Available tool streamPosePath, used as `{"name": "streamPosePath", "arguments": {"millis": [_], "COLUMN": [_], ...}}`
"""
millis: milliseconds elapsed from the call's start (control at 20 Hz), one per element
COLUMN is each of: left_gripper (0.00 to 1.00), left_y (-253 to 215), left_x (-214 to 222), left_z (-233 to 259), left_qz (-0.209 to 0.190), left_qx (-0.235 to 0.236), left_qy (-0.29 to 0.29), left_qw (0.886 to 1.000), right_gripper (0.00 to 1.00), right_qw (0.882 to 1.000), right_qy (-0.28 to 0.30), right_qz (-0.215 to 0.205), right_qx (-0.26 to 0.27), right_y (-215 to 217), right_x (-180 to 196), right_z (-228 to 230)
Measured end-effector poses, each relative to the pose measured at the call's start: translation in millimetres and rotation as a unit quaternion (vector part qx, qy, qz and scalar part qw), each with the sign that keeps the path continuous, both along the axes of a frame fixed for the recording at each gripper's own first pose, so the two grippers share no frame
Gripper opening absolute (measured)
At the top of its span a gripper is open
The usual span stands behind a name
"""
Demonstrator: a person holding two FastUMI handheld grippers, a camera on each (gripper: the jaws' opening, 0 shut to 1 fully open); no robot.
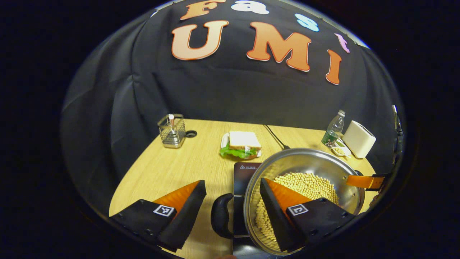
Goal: First push the handle of the pot to place it horizontally, then grasp the pot with both hands and set it on the induction cooktop.
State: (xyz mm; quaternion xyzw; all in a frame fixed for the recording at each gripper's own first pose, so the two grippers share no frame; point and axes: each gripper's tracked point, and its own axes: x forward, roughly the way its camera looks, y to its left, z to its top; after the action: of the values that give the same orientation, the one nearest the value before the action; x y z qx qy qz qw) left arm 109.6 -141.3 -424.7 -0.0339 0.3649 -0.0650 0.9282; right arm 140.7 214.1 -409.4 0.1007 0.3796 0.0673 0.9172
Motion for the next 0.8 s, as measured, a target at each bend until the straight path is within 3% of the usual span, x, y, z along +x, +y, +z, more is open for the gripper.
{"name": "streamPosePath", "arguments": {"millis": [200, 500, 800], "left_gripper": [0.98, 0.98, 0.96], "left_y": [-1.0, 3.7, 37.5], "left_x": [-7.8, -4.9, -6.8], "left_z": [27.4, 126.4, 271.3], "left_qz": [-0.002, 0.000, 0.010], "left_qx": [0.003, -0.019, -0.012], "left_qy": [-0.020, -0.098, -0.213], "left_qw": [1.000, 0.995, 0.977], "right_gripper": [0.94, 0.95, 0.95], "right_qw": [0.999, 0.994, 0.978], "right_qy": [-0.037, -0.108, -0.197], "right_qz": [-0.005, -0.009, -0.024], "right_qx": [-0.009, -0.030, -0.059], "right_y": [-16.4, -47.6, -92.8], "right_x": [1.9, -7.8, -28.5], "right_z": [37.9, 112.9, 213.9]}}
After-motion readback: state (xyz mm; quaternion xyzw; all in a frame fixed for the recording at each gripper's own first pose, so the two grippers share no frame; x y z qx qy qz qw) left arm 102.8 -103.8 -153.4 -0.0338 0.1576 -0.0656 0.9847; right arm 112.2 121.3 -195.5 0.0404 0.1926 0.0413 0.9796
